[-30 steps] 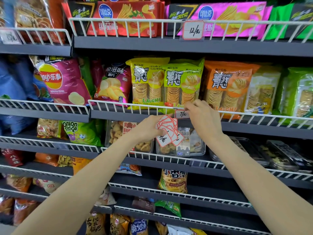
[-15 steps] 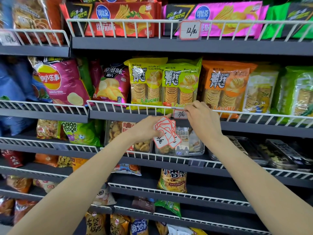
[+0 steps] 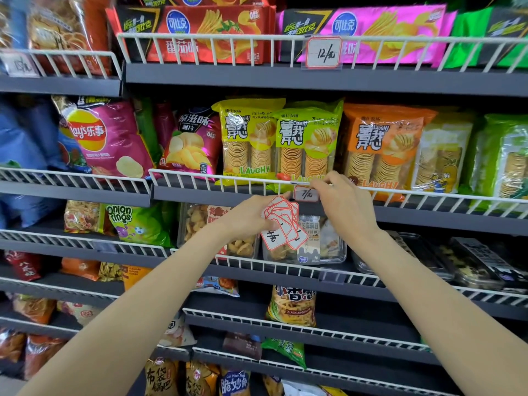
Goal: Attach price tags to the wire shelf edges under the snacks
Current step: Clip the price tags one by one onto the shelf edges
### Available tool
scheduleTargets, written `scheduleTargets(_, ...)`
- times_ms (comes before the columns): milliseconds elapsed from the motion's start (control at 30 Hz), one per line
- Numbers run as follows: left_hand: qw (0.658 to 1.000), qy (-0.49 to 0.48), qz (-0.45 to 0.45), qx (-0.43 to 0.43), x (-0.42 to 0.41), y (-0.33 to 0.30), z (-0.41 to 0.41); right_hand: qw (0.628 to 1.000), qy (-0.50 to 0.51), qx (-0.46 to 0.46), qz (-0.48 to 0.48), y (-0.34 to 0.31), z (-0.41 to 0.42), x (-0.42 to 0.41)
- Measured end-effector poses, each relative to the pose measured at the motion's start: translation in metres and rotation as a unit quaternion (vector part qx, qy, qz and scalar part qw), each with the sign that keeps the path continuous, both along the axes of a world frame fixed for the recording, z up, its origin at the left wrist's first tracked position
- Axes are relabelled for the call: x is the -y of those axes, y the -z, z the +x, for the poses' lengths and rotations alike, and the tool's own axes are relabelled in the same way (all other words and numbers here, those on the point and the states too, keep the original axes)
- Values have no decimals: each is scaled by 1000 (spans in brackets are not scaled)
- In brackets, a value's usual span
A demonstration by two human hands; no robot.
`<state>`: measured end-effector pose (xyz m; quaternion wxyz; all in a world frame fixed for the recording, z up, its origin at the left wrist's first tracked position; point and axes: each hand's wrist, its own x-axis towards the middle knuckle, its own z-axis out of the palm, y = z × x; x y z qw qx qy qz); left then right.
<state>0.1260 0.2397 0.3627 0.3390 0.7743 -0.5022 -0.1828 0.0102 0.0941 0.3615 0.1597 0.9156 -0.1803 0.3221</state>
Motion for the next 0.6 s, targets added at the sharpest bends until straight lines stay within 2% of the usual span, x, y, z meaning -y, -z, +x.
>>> scheduleTargets(200,1000,-3,-12,-16,1,-2,-1,1000,17,4,-17,3,-2,-3)
scheduleTargets(367,996,-37,-64,-57,5,0,-4,999,28,18,-20,3,-4,-6)
scheduleTargets(433,986,-68,-107,-107,4,5,-5,999,25,18,-11,3,-5,-6)
scheduleTargets(533,946,-107,-179,-247,-1,7,-8,1000,7,7,11,11,-6,-5)
scheduleTargets(600,916,-125,-223,-309,-6,7,-9,994,-8,31,104,17,-7,-7)
